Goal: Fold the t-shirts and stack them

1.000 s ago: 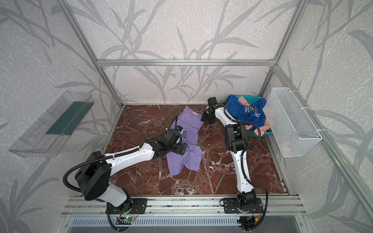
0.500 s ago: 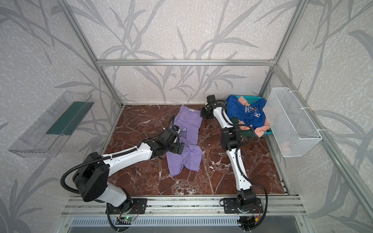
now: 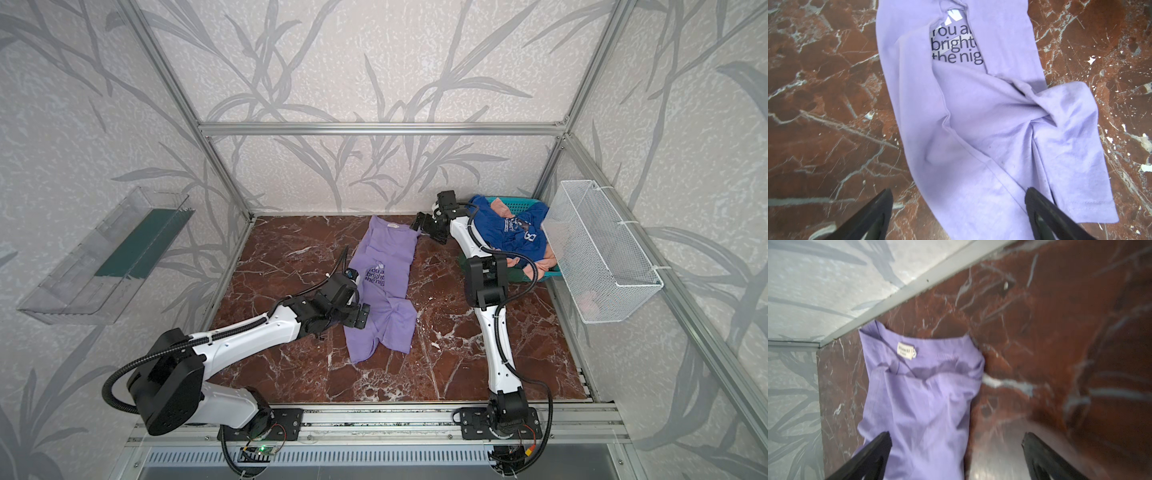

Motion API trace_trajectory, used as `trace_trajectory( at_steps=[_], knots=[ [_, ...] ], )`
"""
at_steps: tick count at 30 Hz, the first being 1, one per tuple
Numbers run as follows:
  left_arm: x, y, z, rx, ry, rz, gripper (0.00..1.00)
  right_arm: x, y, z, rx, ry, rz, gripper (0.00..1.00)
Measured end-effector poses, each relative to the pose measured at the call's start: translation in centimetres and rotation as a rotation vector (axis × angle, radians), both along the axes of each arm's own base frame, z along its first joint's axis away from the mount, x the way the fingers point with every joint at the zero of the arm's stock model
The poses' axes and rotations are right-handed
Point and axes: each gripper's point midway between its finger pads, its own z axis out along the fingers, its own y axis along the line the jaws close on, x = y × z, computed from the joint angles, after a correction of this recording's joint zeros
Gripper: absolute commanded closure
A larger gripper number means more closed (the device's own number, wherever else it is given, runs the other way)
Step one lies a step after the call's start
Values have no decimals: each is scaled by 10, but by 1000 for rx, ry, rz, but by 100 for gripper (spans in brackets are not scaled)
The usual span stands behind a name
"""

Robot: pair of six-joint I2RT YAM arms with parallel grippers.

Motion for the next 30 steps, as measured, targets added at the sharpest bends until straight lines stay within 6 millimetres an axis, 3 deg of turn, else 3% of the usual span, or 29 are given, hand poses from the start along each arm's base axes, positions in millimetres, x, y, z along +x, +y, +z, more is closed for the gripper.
trace_trajectory(
  at_steps=[5, 9, 12, 18, 21, 24, 30],
  knots=[
    [-13, 12, -7, -18, 24, 46, 2, -57, -5, 40, -19, -11, -5, 1],
    [-22, 16, -15, -32, 58, 63, 8, -123, -3, 57, -19, -17, -12, 1],
    [-28, 16, -20, -50, 88, 70, 10, -172, -1, 45, -39, 18, -14, 2],
    [-43, 12, -31, -85, 156, 56, 16, -284, 11, -9, -103, 174, 26, 18],
    [-53, 13, -37, -93, 181, 46, 18, -329, 22, -23, -113, 217, 68, 22],
    [-64, 14, -41, -107, 206, 35, 19, -356, 30, -31, -124, 239, 89, 23],
    [-86, 17, -54, -127, 264, 9, 19, -383, 36, -45, -128, 249, 79, 27]
  ],
)
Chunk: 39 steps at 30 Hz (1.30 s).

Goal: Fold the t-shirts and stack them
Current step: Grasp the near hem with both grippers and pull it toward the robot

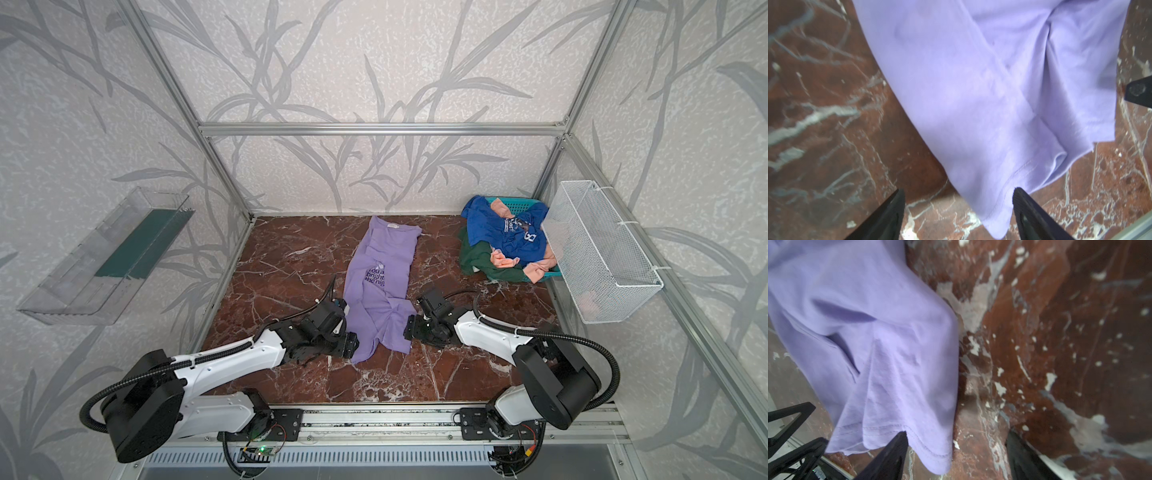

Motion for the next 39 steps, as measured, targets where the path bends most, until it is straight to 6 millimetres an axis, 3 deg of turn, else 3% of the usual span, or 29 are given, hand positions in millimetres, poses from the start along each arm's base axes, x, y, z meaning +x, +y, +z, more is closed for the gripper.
trace_trajectory(
  at_steps=[4, 10, 13, 15, 19, 22, 24, 28, 34, 39],
  knots=[
    [-11, 1, -3, -30, 18, -8, 19, -8, 14, 0, 9, -24, 14, 31],
    [-23, -3, -10, -77, 40, -26, 23, -16, 30, -4, 40, -32, 27, 54],
    [-25, -9, -12, -100, 45, -46, 29, -20, 32, -6, 30, -28, 30, 71],
    [-24, -15, -13, -118, 46, -57, 41, -23, 32, -8, 17, -24, 32, 83],
    [-26, -24, -18, -134, 59, -77, 76, -29, 28, -13, 1, -16, 29, 100],
    [-28, -25, -21, -130, 72, -85, 91, -31, 24, -10, 0, -23, 23, 100],
    [-30, -25, -22, -128, 77, -87, 96, -34, 20, -8, -8, -26, 20, 100],
    [-35, -23, -14, -135, 71, -93, 97, -41, 15, 7, -7, -46, 28, 100],
    [-41, -15, 17, -199, 5, -88, 100, -59, 15, 37, 41, -91, 53, 100],
    [-49, -7, 38, -250, -33, -75, 100, -80, 15, 48, 49, -95, 83, 100]
  ],
)
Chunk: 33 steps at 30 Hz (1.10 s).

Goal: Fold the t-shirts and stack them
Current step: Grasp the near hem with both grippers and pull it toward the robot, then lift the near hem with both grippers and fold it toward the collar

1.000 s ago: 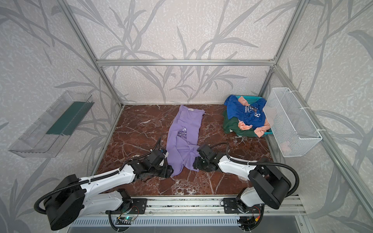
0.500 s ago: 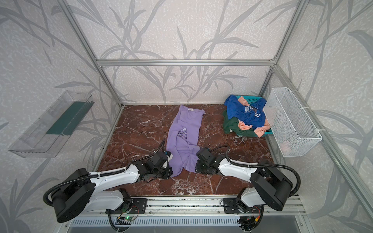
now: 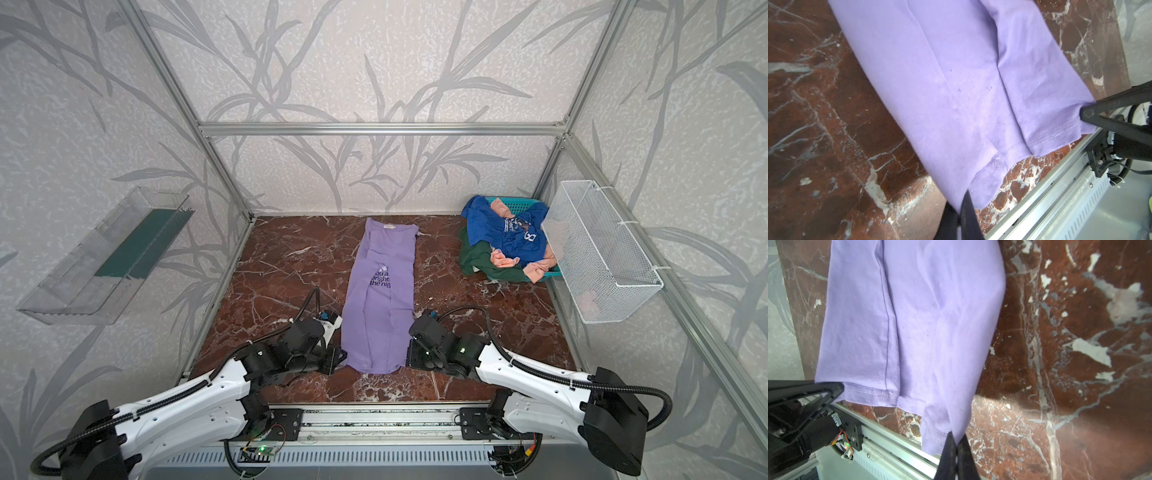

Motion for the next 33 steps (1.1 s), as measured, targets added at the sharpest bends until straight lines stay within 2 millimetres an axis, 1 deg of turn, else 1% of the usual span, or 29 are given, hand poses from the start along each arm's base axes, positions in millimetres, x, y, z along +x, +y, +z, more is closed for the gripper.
trace_trajectory(
  at_steps=[4, 7, 11, 19, 21, 27, 31, 33],
  knots=[
    [-7, 9, 12, -27, -22, 16, 100, -12, -2, 1, -10, 13, 13, 100],
    [-12, 13, 16, -46, -25, 25, 100, -18, -1, 4, -6, 10, 23, 100],
    [-16, 17, 11, -35, -2, 34, 100, -20, 0, 9, 12, 2, 20, 100],
    [-19, 16, 1, -2, 46, 34, 100, -17, -1, 13, 19, -14, 9, 100],
    [-18, 14, 4, -4, 49, 35, 100, -16, -1, 13, 17, -20, 5, 100],
    [-8, 5, 21, -31, 18, 39, 100, -9, -3, 17, 13, -58, -19, 100],
    [0, -2, 31, -37, 6, 42, 100, -2, -6, 24, 17, -99, -42, 100],
    [4, -6, 32, -33, 6, 41, 100, 3, -6, 30, 21, -115, -53, 100]
  ],
)
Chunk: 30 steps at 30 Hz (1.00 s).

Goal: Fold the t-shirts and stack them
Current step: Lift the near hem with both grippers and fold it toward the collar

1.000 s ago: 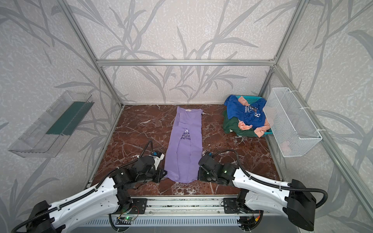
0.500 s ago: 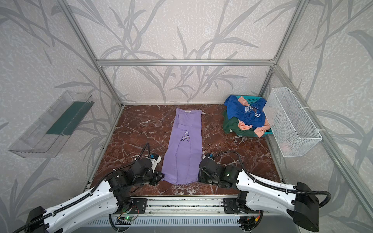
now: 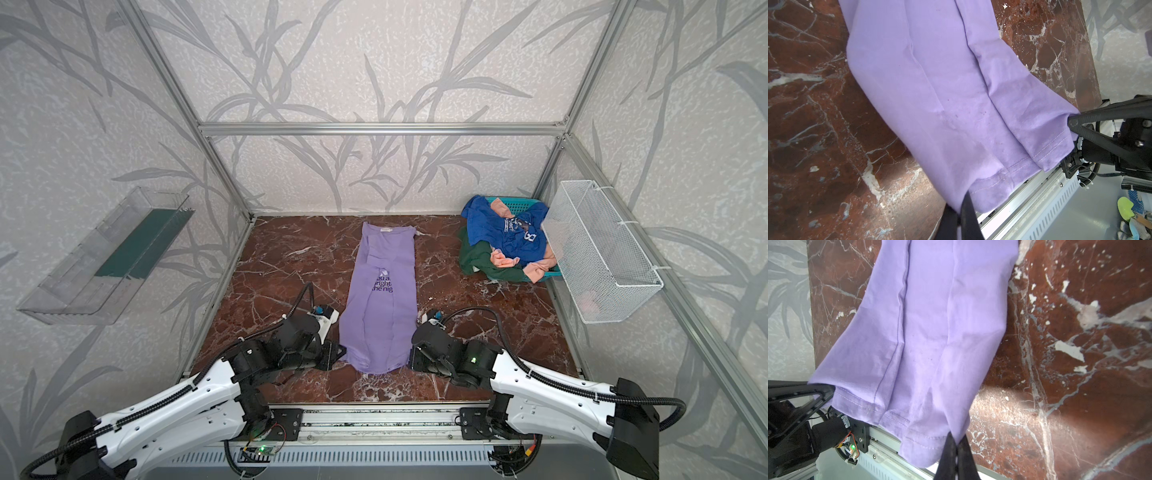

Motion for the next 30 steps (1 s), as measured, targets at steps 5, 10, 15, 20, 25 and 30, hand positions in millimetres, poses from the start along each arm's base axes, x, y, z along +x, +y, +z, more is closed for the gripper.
trace_trajectory(
  at_steps=[5, 10, 15, 20, 25, 30],
  knots=[
    [10, -11, -2, 34, 21, -8, 100, 20, -6, 7, 14, -18, -49, 100],
    [23, -24, 3, 56, 17, -20, 100, 33, -14, 0, -2, -1, -72, 100],
    [37, -26, 6, 73, 10, -7, 100, 51, -18, 3, 9, 3, -92, 100],
    [65, -23, 11, 81, 11, 40, 100, 70, -21, -1, 21, 26, -106, 100],
    [93, -25, 21, 73, 4, 75, 100, 94, -20, -2, 16, 46, -103, 100],
    [119, -29, 23, 75, 10, 94, 100, 130, -15, 3, 34, 51, -99, 100]
  ],
)
